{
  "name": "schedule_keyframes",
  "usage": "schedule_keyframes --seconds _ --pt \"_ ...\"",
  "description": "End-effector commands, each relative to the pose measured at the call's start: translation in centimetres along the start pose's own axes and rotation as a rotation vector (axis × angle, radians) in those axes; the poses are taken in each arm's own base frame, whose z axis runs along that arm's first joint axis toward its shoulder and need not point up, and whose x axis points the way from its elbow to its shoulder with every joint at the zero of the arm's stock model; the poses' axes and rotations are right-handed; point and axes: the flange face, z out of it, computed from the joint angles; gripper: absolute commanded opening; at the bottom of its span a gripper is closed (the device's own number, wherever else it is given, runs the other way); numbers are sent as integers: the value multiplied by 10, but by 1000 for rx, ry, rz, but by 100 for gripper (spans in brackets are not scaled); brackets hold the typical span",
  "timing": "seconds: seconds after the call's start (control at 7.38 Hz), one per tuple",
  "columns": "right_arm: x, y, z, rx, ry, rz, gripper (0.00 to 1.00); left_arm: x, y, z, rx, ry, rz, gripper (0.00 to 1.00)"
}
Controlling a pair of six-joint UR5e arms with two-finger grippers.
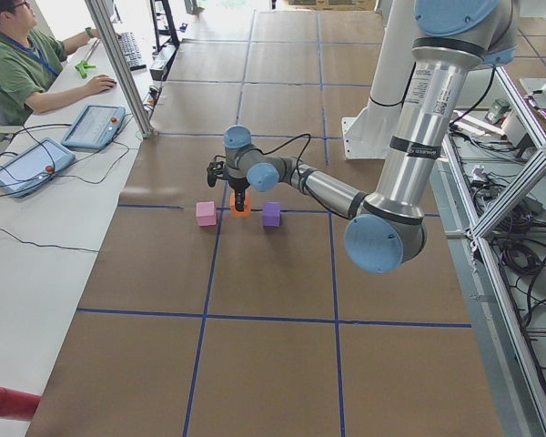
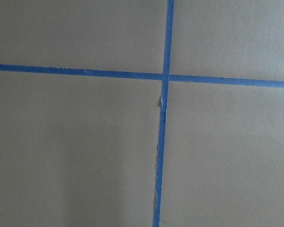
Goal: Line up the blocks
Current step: 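Carry the orange cube with the left gripper between the pink and purple cubes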
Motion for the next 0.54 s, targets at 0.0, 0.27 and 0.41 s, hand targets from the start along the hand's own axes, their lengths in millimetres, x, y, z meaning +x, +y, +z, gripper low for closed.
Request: schedule_keyframes --seconds 0.0,0.27,0.41 --pt "0 0 0 1 0 -1 100 -8 1 13 -16 -15 -7 41" --pt "0 0 0 0 0 0 100 -8 0 13 -15 -13 -13 100" --pt "0 0 0 1 0 -1 100 -4 2 8 -8 -4 -18 100"
